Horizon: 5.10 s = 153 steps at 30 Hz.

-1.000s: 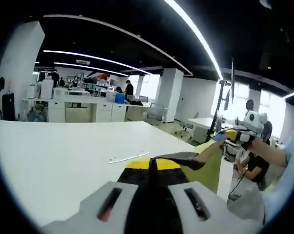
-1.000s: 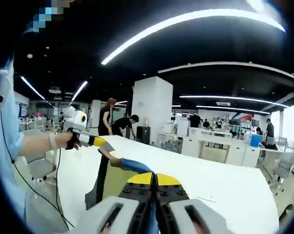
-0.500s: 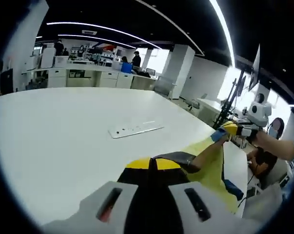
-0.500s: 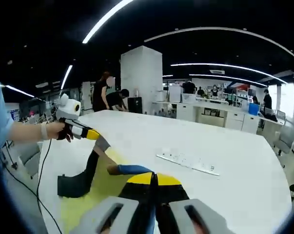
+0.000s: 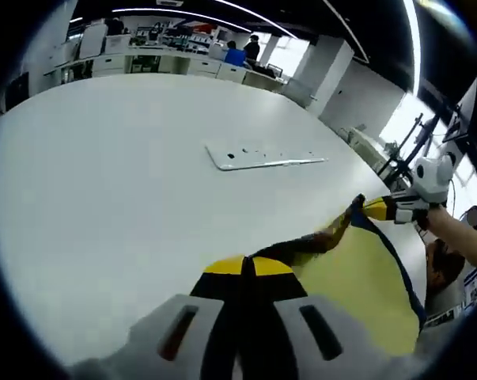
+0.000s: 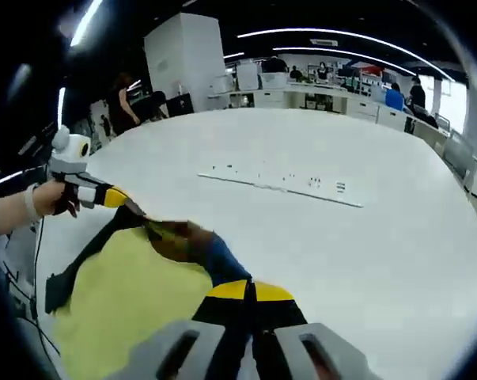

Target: Fold the garment on the visible template until the final outline fits inside the template.

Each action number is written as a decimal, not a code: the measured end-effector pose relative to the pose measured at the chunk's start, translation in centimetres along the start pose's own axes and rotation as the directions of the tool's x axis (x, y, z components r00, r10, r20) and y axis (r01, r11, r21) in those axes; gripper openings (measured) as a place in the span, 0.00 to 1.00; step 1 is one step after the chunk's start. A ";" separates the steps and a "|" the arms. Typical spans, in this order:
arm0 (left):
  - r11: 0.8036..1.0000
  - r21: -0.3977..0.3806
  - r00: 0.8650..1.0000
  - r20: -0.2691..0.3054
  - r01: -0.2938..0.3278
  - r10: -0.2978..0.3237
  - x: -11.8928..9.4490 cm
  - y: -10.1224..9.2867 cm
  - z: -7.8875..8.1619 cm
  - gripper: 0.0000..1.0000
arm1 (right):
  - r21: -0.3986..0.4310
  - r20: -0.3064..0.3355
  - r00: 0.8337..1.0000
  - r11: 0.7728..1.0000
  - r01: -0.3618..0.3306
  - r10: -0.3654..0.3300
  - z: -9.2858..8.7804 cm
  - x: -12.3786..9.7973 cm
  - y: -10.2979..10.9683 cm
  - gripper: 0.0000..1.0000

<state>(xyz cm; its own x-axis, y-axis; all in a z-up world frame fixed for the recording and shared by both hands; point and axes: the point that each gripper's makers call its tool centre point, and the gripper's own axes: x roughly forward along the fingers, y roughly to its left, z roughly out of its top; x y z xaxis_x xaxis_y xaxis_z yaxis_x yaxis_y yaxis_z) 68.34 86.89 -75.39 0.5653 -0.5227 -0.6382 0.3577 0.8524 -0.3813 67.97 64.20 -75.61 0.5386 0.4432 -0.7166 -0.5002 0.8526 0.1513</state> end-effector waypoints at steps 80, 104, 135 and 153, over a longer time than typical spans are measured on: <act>0.956 0.261 0.966 0.180 0.134 -0.184 -19.3 -10.5 -6.0 0.83 | -0.101 0.133 0.983 0.988 -0.113 0.126 -5.0 -15.5 7.0 0.88; 0.959 0.256 0.965 0.194 0.124 -0.176 -21.7 -11.1 -10.1 0.80 | -0.024 0.126 0.990 0.998 -0.064 0.066 -12.3 -20.7 6.1 0.83; 0.970 0.202 0.964 0.203 0.133 -0.174 -22.1 -10.8 -13.3 0.78 | 0.479 0.092 0.982 0.858 -0.187 0.163 -21.1 -18.6 8.2 0.11; 0.977 0.169 0.963 0.216 0.126 -0.162 -22.8 -10.2 -14.3 0.76 | 0.335 0.129 0.988 0.934 -0.125 0.086 -17.3 -20.8 7.6 0.00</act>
<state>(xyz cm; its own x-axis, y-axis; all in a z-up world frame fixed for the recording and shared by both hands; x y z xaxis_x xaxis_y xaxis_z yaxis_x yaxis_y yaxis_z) 41.19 90.29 -66.55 0.6468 -0.6439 -0.4087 0.5467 0.7651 -0.3402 41.22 56.63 -71.38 0.5767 0.5466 -0.6071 -0.3072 0.8337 0.4589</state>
